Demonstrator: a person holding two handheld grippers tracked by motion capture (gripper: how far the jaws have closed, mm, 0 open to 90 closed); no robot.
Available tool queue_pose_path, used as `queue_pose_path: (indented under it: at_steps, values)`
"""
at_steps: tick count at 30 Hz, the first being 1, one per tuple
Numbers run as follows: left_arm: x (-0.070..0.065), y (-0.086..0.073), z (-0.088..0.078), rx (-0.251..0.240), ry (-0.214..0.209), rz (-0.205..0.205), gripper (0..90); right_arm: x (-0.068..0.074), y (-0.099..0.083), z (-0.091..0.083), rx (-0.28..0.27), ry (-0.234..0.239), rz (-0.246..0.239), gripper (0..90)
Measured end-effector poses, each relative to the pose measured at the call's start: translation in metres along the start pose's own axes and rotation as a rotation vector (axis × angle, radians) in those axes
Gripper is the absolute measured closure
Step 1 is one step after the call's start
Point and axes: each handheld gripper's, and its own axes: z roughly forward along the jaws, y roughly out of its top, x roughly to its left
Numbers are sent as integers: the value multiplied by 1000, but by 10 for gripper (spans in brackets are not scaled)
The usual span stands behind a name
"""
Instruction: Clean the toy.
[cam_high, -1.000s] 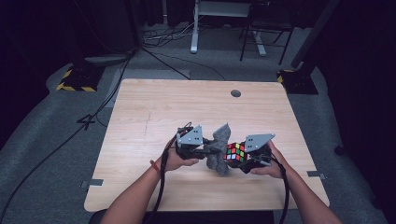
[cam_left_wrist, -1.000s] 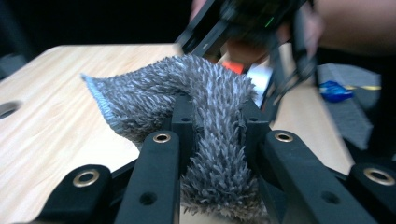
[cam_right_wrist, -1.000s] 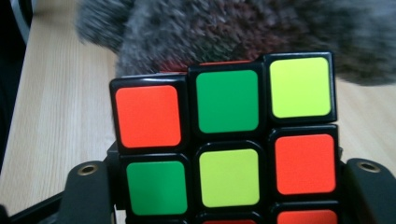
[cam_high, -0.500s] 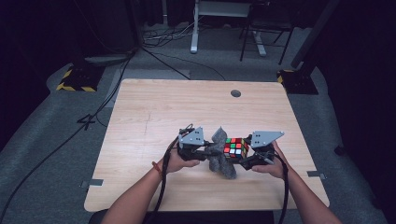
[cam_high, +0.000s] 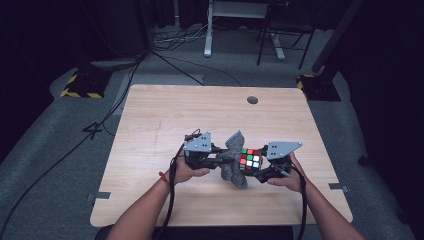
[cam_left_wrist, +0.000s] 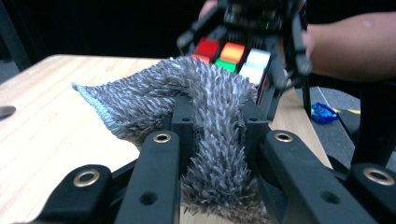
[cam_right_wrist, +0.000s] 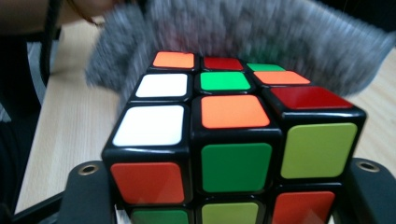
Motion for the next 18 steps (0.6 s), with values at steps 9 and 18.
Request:
queue_pose_path:
  at_steps: [9, 18]
  values:
    - [-2, -7, 15, 74, -21, 4, 746, 1, 3, -6, -91, 18, 14, 335]
    - [-4, -7, 17, 72, -9, 0, 746, -1, 1, -6, -95, 5, 27, 335]
